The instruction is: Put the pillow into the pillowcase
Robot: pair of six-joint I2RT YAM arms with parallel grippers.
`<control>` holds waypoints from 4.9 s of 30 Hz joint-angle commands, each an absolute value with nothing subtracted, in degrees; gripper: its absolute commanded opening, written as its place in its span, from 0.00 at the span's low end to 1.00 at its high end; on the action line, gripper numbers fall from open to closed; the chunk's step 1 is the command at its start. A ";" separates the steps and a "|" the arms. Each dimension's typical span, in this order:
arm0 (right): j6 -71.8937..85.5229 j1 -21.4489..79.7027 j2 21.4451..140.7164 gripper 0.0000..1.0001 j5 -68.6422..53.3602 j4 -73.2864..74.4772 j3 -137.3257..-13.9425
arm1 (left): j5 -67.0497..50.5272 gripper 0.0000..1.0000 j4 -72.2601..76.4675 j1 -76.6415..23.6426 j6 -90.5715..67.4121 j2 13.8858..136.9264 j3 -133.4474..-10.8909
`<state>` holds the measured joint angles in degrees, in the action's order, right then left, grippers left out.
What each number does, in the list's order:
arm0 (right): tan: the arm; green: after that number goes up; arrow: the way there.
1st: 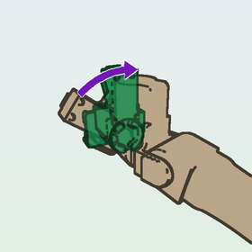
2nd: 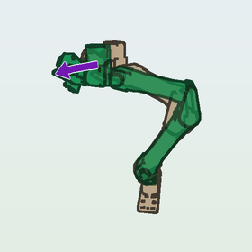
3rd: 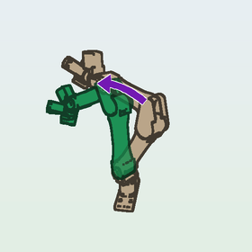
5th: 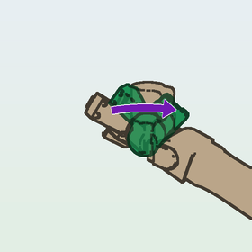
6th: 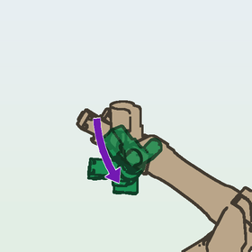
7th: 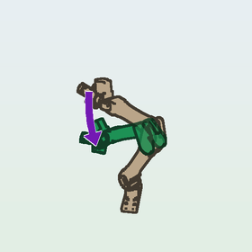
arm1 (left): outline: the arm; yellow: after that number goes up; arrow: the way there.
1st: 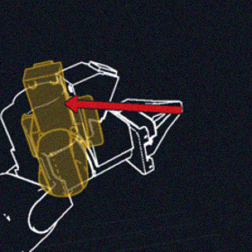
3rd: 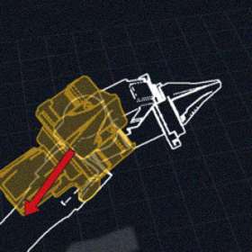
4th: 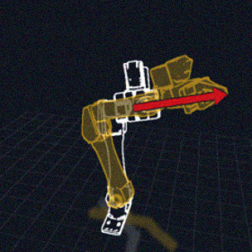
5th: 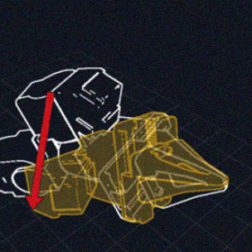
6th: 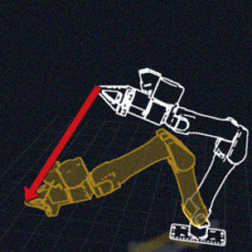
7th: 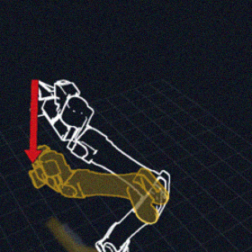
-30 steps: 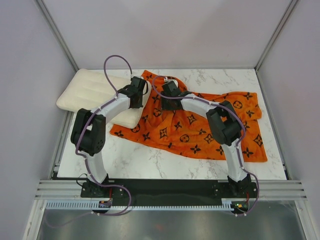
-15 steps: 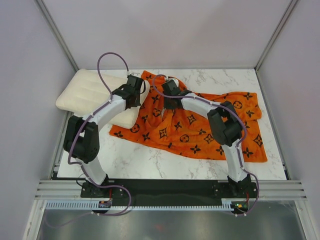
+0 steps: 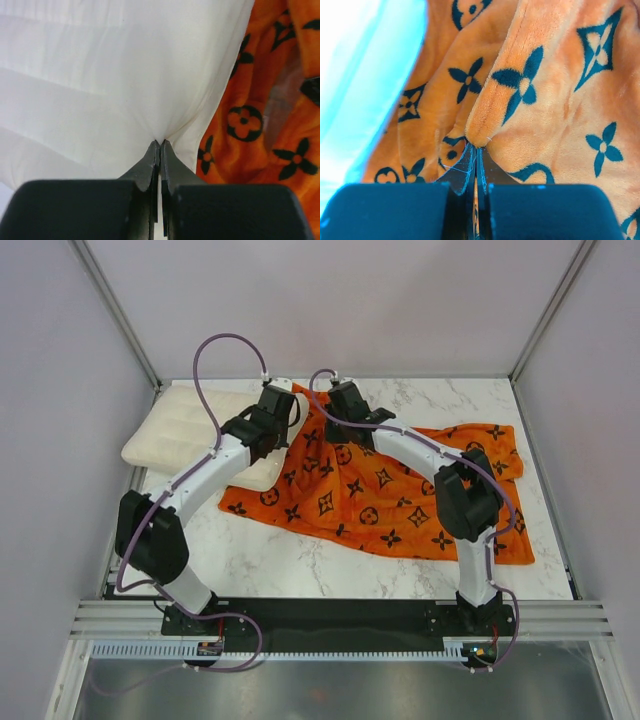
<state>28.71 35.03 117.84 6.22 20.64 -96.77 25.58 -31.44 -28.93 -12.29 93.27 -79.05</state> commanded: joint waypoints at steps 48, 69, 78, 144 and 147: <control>34.09 30.50 103.36 0.00 -16.34 17.84 -91.49 | 23.20 0.02 -5.11 -31.11 -16.43 112.32 -87.36; 39.99 24.44 109.33 0.00 -22.06 14.15 -97.55 | 16.78 0.02 -7.12 -31.02 -23.55 108.65 -80.52; 38.76 23.64 112.59 0.00 -21.36 14.41 -99.93 | 15.73 0.02 -7.21 -36.30 -23.38 94.58 -67.59; 17.58 29.62 126.91 0.03 21.36 43.24 -119.43 | -3.52 0.43 -10.81 -37.09 -18.37 91.49 -58.62; 17.58 29.36 128.93 0.00 21.36 42.98 -122.59 | -3.25 0.41 -10.81 -37.09 -18.46 92.02 -57.66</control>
